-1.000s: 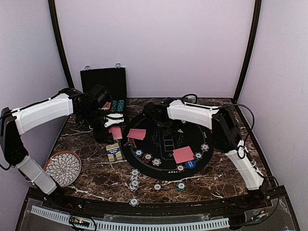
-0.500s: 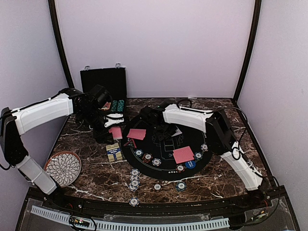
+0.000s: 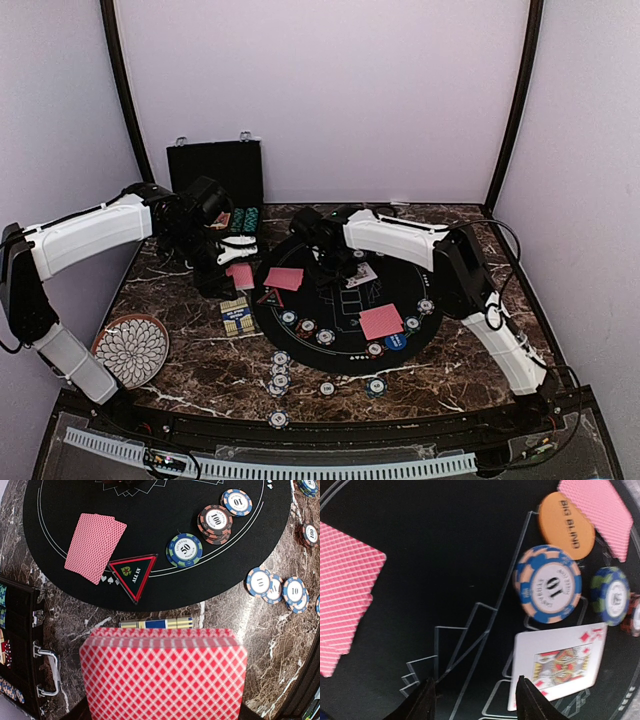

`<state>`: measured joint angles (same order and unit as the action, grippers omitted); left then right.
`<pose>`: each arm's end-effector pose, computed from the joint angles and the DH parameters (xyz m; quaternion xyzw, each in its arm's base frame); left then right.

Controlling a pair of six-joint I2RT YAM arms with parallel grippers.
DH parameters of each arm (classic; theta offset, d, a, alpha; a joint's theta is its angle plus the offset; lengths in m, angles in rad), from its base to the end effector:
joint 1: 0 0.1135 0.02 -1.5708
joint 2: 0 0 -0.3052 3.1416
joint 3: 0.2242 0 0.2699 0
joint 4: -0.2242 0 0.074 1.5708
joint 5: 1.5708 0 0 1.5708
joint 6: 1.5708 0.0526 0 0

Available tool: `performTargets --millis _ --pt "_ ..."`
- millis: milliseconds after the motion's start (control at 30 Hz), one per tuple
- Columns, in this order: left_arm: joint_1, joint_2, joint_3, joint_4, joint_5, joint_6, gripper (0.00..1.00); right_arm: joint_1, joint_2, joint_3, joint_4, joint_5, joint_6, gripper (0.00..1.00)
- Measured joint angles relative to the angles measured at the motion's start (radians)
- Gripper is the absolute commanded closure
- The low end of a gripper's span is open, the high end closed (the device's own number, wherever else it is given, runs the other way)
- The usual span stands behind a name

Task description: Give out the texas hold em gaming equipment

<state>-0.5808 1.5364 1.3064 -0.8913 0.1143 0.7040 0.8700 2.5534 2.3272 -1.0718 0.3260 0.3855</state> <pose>0.2762 -0.1884 0.3032 0.5933 0.7716 -0.0419 0.2255 0.3851 0.4303 0.1631 -0.2131 0.9543 -0.0513 0.2030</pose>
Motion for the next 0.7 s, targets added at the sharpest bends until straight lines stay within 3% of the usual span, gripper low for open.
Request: performTargets --millis 300,500,700 --pt "0.000 0.000 0.000 -0.001 0.000 0.000 1.00 -0.148 -0.267 -0.404 0.256 -0.337 0.036 0.28" --pt "0.000 0.000 0.000 -0.001 0.001 0.000 1.00 -0.301 -0.377 -0.532 0.383 -0.446 0.036 0.27" --pt "0.000 0.000 0.000 -0.001 0.000 0.002 1.00 -0.341 -0.381 -0.637 0.450 -0.527 0.035 0.26"
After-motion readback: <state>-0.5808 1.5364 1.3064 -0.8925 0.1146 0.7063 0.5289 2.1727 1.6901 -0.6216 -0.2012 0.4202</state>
